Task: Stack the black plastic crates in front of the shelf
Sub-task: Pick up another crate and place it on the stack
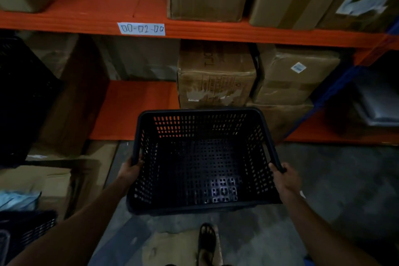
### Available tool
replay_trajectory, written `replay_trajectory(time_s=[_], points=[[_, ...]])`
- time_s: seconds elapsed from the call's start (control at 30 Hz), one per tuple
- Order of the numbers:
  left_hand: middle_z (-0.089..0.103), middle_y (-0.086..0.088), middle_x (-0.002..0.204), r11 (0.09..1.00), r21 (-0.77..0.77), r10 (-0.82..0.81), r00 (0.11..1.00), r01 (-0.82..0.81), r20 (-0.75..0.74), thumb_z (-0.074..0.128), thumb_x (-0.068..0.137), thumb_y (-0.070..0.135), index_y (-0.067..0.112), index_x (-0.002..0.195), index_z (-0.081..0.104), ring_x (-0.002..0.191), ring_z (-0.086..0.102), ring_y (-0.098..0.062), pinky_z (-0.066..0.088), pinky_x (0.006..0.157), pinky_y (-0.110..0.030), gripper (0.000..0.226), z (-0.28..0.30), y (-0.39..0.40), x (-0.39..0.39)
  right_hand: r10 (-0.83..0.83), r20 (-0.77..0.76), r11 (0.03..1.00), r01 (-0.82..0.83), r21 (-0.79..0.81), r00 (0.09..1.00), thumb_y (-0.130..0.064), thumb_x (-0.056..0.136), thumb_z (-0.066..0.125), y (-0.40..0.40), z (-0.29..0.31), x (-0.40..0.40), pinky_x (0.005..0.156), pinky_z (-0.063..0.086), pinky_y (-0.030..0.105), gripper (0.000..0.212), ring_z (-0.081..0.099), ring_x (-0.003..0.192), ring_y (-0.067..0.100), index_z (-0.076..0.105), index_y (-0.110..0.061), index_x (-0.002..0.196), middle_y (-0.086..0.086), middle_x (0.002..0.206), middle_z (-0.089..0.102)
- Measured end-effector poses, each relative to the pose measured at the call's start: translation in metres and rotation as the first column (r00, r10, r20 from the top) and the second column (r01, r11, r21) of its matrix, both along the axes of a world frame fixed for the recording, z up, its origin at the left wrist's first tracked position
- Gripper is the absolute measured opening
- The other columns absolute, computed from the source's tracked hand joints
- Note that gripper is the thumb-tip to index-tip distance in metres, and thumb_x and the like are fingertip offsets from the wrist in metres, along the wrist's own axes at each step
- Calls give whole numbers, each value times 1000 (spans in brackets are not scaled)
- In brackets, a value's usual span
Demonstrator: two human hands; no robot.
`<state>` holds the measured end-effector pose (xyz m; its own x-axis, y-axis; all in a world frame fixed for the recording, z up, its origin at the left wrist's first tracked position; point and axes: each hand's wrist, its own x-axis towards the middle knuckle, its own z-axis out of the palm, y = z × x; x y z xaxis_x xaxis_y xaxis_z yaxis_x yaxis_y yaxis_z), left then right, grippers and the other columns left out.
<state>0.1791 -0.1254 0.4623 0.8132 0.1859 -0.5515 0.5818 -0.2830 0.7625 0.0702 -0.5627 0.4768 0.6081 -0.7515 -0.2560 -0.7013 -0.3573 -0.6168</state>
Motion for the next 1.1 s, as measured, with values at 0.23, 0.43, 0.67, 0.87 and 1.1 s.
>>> replay_trajectory(time_s=[0.23,0.43,0.67,0.87,1.1], points=[[64,-30,119,998,65,17,1000,-17,-8,52,95,9,1,129,55,106,63,-40,48,93,-49,35,-21,-23,39,-36,-2,998,36,42,999,-29,87,67,-20,-37,38,66,38,34,30,61,80,37,61,0,85,14,72,56],[59,-21,124,993,107,-38,998,43,-50,49,95,4,-3,130,50,122,53,-42,43,101,-47,36,-17,-34,51,-37,5,998,36,43,999,-26,88,66,-27,-44,59,63,34,32,30,61,80,37,60,3,85,17,75,56],[54,-25,134,981,186,-45,994,63,-95,48,96,10,-3,133,47,125,50,-42,41,107,-47,39,-24,-29,42,-24,-131,1000,23,-7,991,-33,87,65,-28,-49,51,76,43,34,39,63,99,39,63,-2,111,26,105,67],[61,-29,123,981,186,-43,997,53,-59,51,96,18,3,128,52,114,58,-45,46,97,-57,35,-33,-24,36,-24,-214,999,16,-42,976,-40,87,61,-28,-58,39,89,49,40,46,61,106,40,62,-9,121,26,114,66],[64,-23,115,969,218,-102,991,118,-82,53,93,21,15,124,43,104,62,-42,50,91,-56,33,-43,-16,30,-73,-197,997,64,-54,978,-34,89,62,-23,-57,34,93,45,42,50,56,115,43,57,-5,129,28,125,61]])
